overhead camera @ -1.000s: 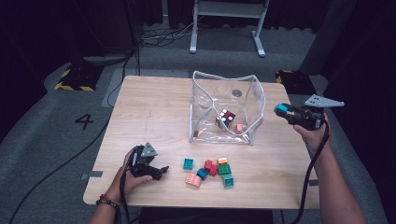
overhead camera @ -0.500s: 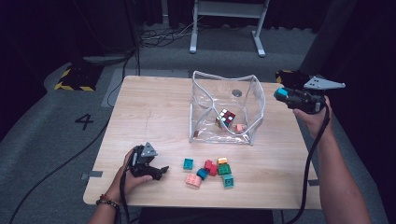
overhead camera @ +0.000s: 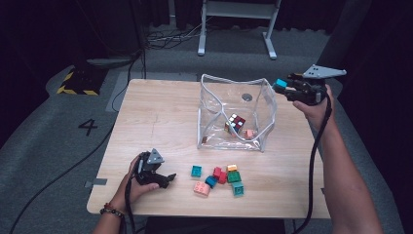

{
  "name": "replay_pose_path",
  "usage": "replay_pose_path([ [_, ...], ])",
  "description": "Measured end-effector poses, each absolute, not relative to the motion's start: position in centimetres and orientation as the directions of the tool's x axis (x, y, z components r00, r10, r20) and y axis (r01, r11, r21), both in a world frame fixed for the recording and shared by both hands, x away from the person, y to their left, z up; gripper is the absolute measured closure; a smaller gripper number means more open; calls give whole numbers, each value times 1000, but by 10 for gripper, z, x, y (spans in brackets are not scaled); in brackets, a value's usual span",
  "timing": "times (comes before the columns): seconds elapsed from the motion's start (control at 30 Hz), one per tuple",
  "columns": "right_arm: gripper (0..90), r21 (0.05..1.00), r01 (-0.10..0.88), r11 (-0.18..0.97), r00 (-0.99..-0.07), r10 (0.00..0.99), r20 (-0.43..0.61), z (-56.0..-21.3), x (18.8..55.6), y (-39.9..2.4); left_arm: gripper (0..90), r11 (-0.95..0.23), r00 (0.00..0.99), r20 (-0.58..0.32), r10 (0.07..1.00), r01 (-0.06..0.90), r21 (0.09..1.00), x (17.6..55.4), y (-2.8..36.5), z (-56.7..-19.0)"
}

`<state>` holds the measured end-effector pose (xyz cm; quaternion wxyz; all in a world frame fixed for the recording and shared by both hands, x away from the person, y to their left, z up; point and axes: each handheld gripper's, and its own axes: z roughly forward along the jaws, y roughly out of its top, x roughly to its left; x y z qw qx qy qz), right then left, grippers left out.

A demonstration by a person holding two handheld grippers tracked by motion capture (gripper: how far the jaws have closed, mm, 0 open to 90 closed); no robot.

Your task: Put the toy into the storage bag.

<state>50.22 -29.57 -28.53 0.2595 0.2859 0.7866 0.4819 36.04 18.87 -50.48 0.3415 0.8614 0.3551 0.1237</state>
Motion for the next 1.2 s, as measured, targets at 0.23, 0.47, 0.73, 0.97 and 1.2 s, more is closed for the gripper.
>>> replay_pose_path([
  [0.23,593,898,189,398,-728,671,-144,-283,511,-271,87,-514,716,-28,698,527,677,360,189,-505],
  [0.47,593,871,193,451,-760,631,-159,-287,519,-246,87,-514,717,-29,697,527,676,360,189,-505],
  [0.73,592,812,194,551,-789,579,-204,-293,528,-224,87,-514,716,-27,698,527,676,360,189,-505],
  [0.97,591,770,189,610,-812,538,-226,-301,535,-208,87,-515,714,-28,699,530,674,360,189,-505],
  [1.2,591,704,223,674,-798,541,-266,-311,538,-200,87,-515,716,-26,698,527,676,360,189,-505],
])
